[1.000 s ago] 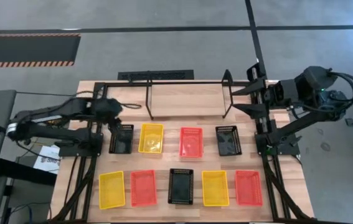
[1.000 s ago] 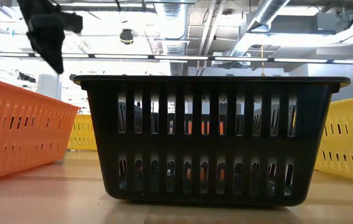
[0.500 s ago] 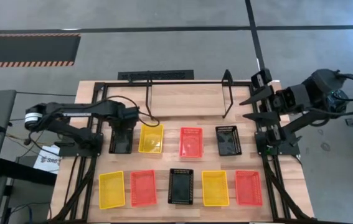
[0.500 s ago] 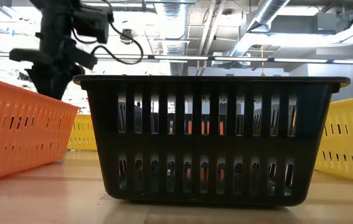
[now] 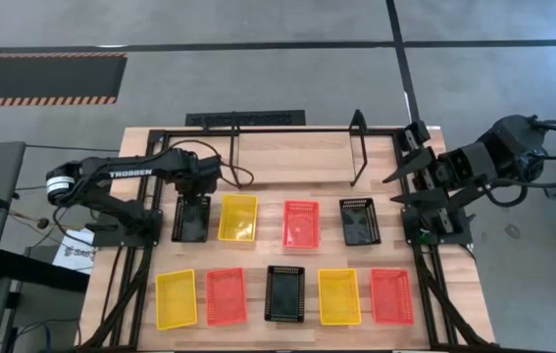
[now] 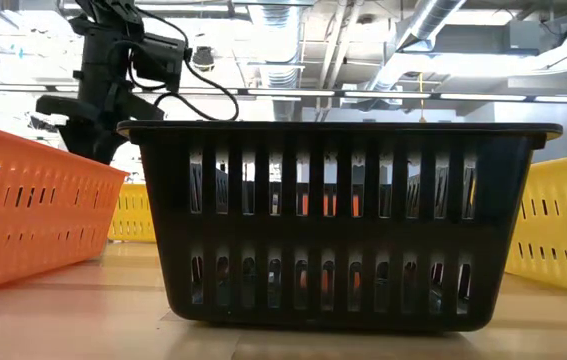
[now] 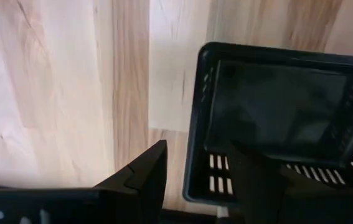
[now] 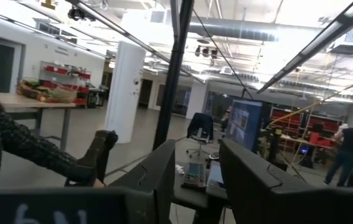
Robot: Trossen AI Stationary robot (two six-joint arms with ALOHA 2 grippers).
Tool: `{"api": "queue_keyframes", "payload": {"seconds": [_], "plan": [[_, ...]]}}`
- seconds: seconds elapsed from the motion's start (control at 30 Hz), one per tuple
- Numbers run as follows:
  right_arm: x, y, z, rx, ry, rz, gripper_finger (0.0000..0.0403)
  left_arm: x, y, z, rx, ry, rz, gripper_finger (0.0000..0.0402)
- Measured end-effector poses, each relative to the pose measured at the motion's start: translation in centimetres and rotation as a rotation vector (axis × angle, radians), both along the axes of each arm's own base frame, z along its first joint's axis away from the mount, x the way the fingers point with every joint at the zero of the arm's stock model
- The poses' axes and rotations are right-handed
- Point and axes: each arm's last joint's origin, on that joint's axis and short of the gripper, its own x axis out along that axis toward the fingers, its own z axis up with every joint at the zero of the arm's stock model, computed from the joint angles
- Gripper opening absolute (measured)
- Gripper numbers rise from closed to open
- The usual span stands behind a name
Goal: Stack baskets on shelf by color
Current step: Put the left black bin on the shelf
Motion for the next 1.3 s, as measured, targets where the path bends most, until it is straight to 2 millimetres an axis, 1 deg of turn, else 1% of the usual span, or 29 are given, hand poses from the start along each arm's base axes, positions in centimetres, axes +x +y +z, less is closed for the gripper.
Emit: {"api": "queue_keyframes", "payload": {"seconds": [0.17,0.27,0.37,0.5,0.63,0.77,1.2,1.3], "plan": [[-0.1,0.2,0.0,-0.002,0.0,0.013,0.0147,-1.0,-0.4,-1.8,-0.035,0.05,0.002,0.0153],[-0.1,0.2,0.0,-0.004,-0.002,0.011,0.0149,-1.4,-0.6,-2.9,-0.034,0.06,0.015,0.0153],[-0.1,0.2,0.0,-0.004,-0.003,0.011,0.0149,-1.5,-0.6,-3.5,-0.027,0.042,0.032,0.0153],[-0.1,0.2,0.0,-0.006,-0.004,0.01,0.0146,-1.4,-0.5,-3.4,-0.013,0.04,0.048,0.0153],[-0.1,0.2,0.0,-0.006,-0.005,0.01,0.0144,-0.9,-0.3,-2.7,0.004,0.007,0.105,0.0153],[-0.1,0.2,0.0,-0.006,-0.005,0.01,0.0146,-0.5,-0.2,-2.1,0.012,-0.016,0.11,0.0153],[-0.1,0.2,0.0,-0.006,-0.005,0.01,0.0145,-0.5,-0.2,-2.1,0.005,-0.024,0.153,0.0153],[-0.1,0.2,0.0,-0.005,-0.007,0.01,0.0146,-0.6,-0.3,-2.5,-0.013,-0.022,0.157,0.0153]]}}
